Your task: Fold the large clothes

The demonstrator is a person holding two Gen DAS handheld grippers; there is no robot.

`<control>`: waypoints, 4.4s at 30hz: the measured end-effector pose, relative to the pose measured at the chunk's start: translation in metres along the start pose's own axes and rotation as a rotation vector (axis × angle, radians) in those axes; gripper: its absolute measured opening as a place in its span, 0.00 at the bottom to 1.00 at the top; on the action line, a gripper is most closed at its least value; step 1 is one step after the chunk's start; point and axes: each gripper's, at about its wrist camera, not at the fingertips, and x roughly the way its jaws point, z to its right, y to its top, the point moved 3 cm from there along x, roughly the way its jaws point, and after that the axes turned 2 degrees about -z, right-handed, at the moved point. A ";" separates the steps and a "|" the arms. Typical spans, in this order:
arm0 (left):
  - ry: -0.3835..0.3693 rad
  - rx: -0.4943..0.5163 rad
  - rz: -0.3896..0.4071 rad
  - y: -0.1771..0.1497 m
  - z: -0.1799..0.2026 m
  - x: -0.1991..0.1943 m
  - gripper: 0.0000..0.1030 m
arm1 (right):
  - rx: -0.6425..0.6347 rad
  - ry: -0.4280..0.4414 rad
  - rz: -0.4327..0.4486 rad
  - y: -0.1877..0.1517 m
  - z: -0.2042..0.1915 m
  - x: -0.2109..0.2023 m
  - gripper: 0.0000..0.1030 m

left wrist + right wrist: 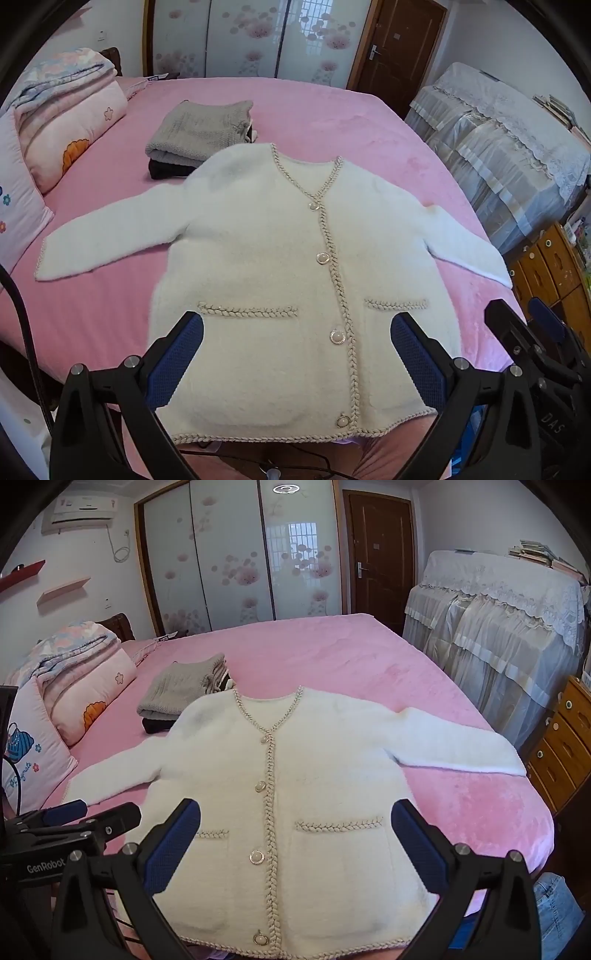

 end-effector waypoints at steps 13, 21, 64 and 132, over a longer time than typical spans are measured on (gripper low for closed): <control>0.085 0.062 0.056 -0.001 0.004 -0.012 0.98 | 0.004 0.010 -0.006 -0.006 -0.001 0.003 1.00; 0.094 0.019 0.080 -0.003 -0.003 -0.020 0.98 | -0.004 0.018 -0.011 -0.010 -0.004 0.003 1.00; 0.200 -0.051 0.116 -0.016 -0.016 -0.030 0.98 | -0.075 0.068 -0.020 -0.015 -0.022 -0.010 1.00; 0.111 0.228 0.110 0.084 0.227 0.153 0.98 | 0.459 -0.254 -0.110 0.026 0.394 0.096 0.95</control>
